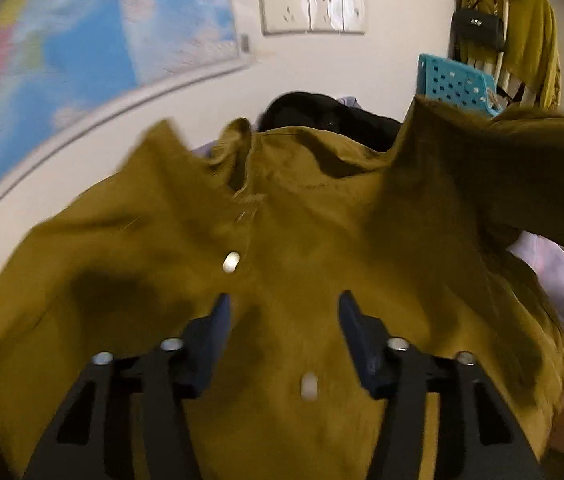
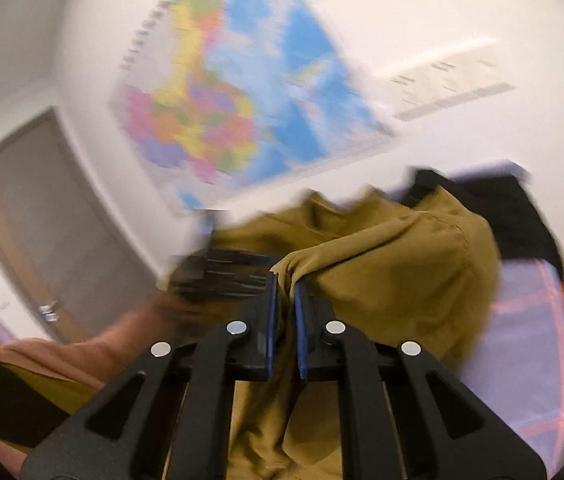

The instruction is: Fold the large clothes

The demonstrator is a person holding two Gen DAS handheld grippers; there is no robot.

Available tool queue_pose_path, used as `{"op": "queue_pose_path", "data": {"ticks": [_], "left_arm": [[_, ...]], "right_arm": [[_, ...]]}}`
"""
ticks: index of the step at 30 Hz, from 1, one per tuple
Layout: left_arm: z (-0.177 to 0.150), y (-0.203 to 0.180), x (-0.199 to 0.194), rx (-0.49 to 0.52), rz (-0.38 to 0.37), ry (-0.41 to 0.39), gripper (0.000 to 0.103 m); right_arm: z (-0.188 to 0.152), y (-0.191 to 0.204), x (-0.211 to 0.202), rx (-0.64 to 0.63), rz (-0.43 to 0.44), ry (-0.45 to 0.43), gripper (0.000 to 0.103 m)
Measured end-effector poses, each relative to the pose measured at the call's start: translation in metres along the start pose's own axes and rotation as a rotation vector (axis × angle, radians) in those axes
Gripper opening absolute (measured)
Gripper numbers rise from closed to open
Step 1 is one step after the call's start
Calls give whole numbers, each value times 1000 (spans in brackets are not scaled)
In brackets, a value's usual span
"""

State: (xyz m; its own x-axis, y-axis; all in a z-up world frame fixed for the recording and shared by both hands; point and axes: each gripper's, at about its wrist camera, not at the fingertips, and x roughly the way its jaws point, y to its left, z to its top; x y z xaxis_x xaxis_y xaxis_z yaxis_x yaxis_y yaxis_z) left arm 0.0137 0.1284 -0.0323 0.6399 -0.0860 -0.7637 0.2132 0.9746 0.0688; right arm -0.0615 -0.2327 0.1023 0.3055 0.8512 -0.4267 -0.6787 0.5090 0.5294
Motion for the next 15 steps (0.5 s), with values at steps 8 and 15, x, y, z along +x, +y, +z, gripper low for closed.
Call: {"op": "queue_pose_path", "data": {"ticks": [8, 15], "left_arm": [[65, 49, 96, -125, 185, 82, 23], [53, 66, 39, -146, 41, -19, 66]], "right_arm": [[5, 27, 126, 3, 294, 165, 8], [-44, 3, 234, 32, 206, 532, 40]]}}
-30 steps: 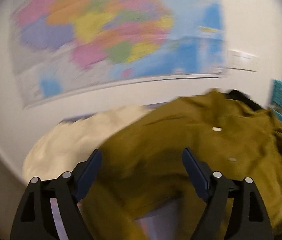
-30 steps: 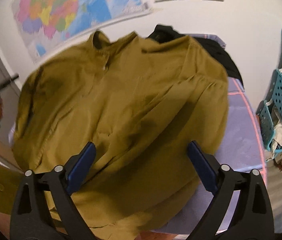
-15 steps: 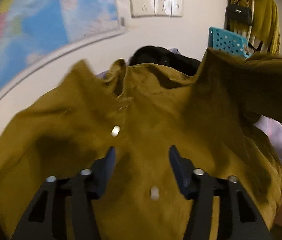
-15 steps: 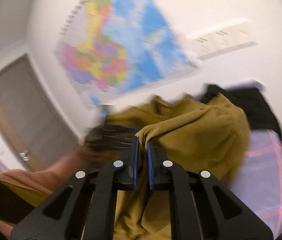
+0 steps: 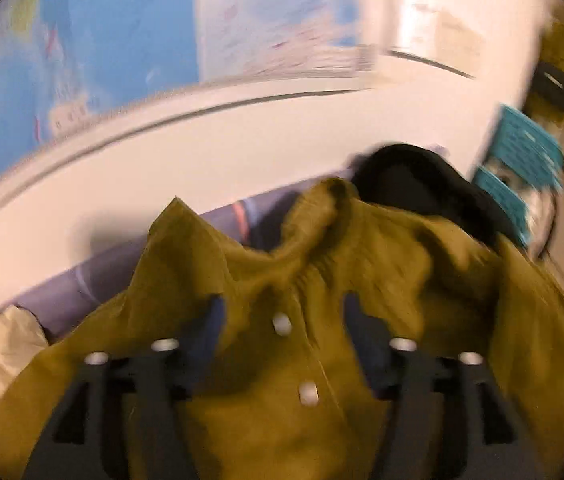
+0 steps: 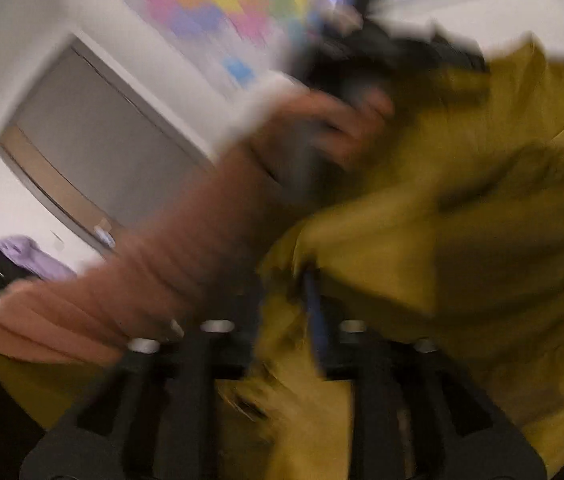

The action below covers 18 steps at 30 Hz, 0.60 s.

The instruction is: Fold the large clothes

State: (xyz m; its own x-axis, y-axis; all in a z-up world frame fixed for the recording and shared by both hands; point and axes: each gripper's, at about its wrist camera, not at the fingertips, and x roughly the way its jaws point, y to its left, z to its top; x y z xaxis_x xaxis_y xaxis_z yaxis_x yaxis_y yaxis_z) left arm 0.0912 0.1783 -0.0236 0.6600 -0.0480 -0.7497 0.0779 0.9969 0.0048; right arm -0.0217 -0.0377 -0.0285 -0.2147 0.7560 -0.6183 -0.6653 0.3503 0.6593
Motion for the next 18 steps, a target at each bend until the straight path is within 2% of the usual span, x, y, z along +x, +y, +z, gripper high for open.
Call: {"op": "queue_pose_path", "data": {"ticks": [2, 3, 5, 7, 8, 9, 11, 12, 15, 16, 17, 18], "left_arm": [[-24, -9, -23, 85, -48, 9, 66], [-40, -12, -35, 113, -85, 24, 68], [-57, -13, -46, 127, -134, 42, 72], [-78, -18, -55, 141, -227, 74, 76], [-87, -24, -59, 160, -247, 88, 76], [-91, -28, -57, 172, -254, 94, 76], [-108, -46, -57, 195, -293, 122, 82], [-114, -52, -56, 205, -302, 134, 82], [-133, -69, -50, 250, -293, 191, 81], [-139, -71, -48, 243, -303, 220, 75], [-144, -73, -47, 238, -319, 240, 63], [-146, -74, -46, 233, -331, 250, 58]], "right_arm": [[3, 0, -18, -59, -61, 13, 45], [5, 0, -31, -76, -74, -9, 46], [21, -2, -68, -101, -119, -94, 55], [46, -13, -104, -123, -263, -182, 57], [57, -21, -111, -108, -316, -200, 57], [72, -34, -116, -91, -418, -209, 57], [98, -63, -110, -58, -586, -175, 58], [109, -79, -102, -34, -638, -135, 58], [123, -115, -72, -8, -719, -7, 61], [124, -120, -62, -9, -748, 34, 61], [120, -121, -49, -31, -774, 83, 61], [118, -123, -34, -83, -837, 151, 61]]}}
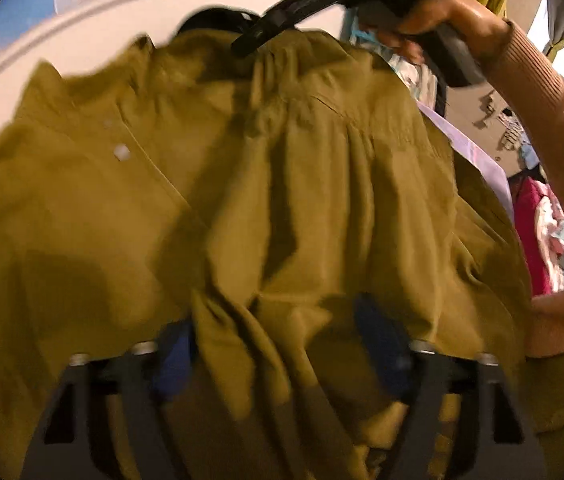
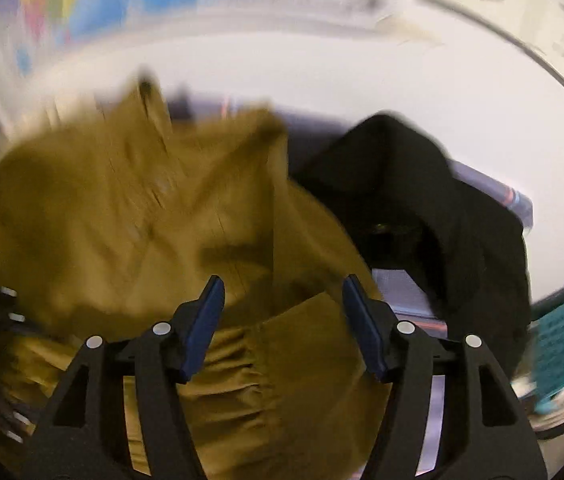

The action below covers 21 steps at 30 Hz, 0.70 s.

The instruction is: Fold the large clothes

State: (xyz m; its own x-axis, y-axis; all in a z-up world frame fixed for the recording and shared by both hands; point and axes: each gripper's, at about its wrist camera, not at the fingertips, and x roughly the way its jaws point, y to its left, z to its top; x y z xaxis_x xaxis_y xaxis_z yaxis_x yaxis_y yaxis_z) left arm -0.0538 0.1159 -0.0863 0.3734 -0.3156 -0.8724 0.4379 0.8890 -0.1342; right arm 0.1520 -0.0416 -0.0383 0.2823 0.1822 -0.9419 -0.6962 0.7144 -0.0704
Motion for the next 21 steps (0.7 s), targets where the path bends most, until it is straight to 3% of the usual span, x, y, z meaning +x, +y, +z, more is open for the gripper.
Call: {"op": "queue_pose_path", "data": {"ticks": [2, 3, 4, 5, 6, 8, 11, 13, 14, 16, 18, 21], "left_arm": [[-5, -5, -3, 5, -1, -4, 45], [-7, -9, -7, 22, 8, -18, 34], [-8, -11, -11, 30, 9, -26, 25], [-9, -13, -16, 34, 7, -38, 19], [-10, -14, -22, 36, 6, -52, 17], [-14, -12, -35, 38, 6, -77, 14], [-14, -6, -47, 40, 29, -112, 13], [-14, 2, -46, 18, 46, -107, 20], [-14, 6, -42, 6, 63, -90, 45], [-10, 17, -34, -29, 66, -62, 73], [-7, 18, -27, -37, 29, -57, 72], [-2, 16, -22, -31, 27, -49, 72]], "right_arm": [[0, 7, 20, -88, -126, 68, 55], [-1, 7, 23, -84, -126, 81, 46], [-2, 2, 23, -78, -118, 90, 12], [-3, -5, 17, -67, -118, 77, 6], [-2, -11, 9, -43, -94, 51, 6], [0, -41, -24, 90, 54, -49, 5], [-6, -79, -60, 250, 153, -189, 4], [-12, -115, -73, 411, 249, -279, 1], [-15, -124, -74, 442, 241, -305, 1], [-22, -133, -67, 471, 204, -284, 1], [-30, -125, -62, 457, 222, -260, 1], [-45, -119, -65, 438, 241, -258, 16]]}}
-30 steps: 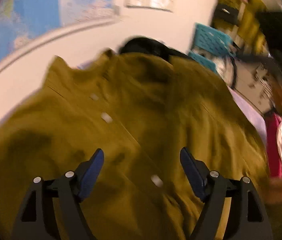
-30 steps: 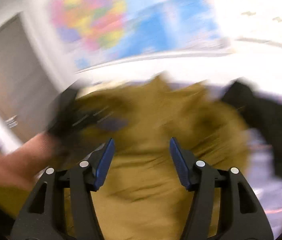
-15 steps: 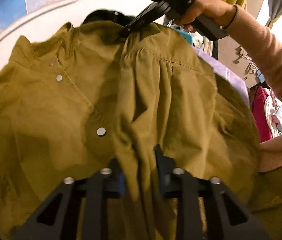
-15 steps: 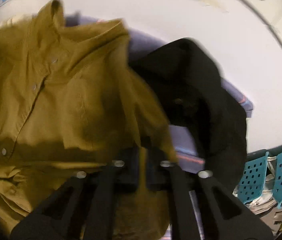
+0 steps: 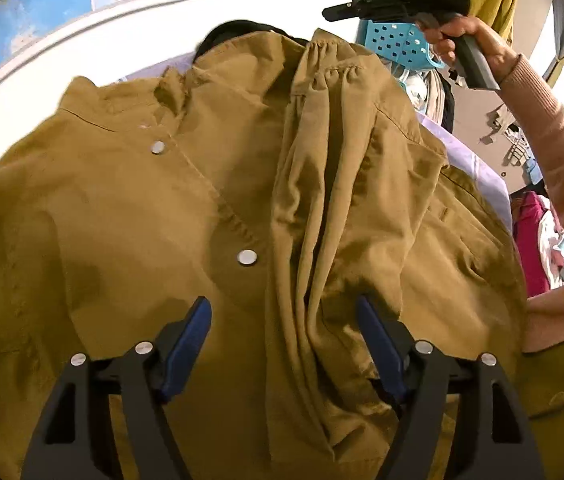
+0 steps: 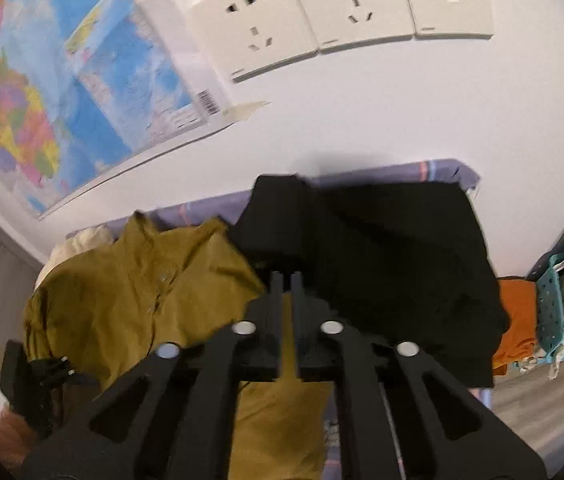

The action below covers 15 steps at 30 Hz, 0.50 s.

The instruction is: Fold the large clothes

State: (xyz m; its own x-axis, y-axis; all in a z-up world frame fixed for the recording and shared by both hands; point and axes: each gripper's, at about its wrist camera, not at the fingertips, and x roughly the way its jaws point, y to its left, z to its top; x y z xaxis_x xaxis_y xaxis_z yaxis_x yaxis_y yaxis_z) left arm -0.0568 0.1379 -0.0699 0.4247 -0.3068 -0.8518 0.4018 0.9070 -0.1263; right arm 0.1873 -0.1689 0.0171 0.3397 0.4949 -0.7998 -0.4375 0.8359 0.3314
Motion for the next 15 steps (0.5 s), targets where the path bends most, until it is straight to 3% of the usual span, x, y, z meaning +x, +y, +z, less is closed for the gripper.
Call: {"op": "queue_pose_path", "data": {"ticks": [1, 2, 3, 4, 5, 8, 10, 13, 15], "left_arm": [[1, -1, 2, 7, 1, 2, 71], [0, -6, 4, 9, 0, 12, 60], [-1, -5, 7, 9, -9, 30, 47], [-1, -6, 11, 9, -25, 59, 17], [-4, -8, 13, 16, -16, 62, 8], [6, -7, -9, 70, 109, -23, 5], [20, 6, -43, 55, 199, -106, 5], [30, 33, -67, 29, 290, -135, 7], [30, 51, -61, 8, 277, -80, 35]], "right_arm": [[-7, 2, -5, 1, 11, -13, 32], [-15, 0, -14, -10, 20, -21, 37], [-16, -3, -19, -19, 30, -25, 37], [-22, -2, -21, -22, 42, -27, 38], [-27, 0, -23, -28, 60, -24, 39], [-36, 11, -32, -77, 84, -38, 39], [-41, 22, -39, -115, 110, -51, 39], [-49, 44, -45, -198, 124, -78, 43], [-55, 56, -39, -237, 134, -75, 46]]}}
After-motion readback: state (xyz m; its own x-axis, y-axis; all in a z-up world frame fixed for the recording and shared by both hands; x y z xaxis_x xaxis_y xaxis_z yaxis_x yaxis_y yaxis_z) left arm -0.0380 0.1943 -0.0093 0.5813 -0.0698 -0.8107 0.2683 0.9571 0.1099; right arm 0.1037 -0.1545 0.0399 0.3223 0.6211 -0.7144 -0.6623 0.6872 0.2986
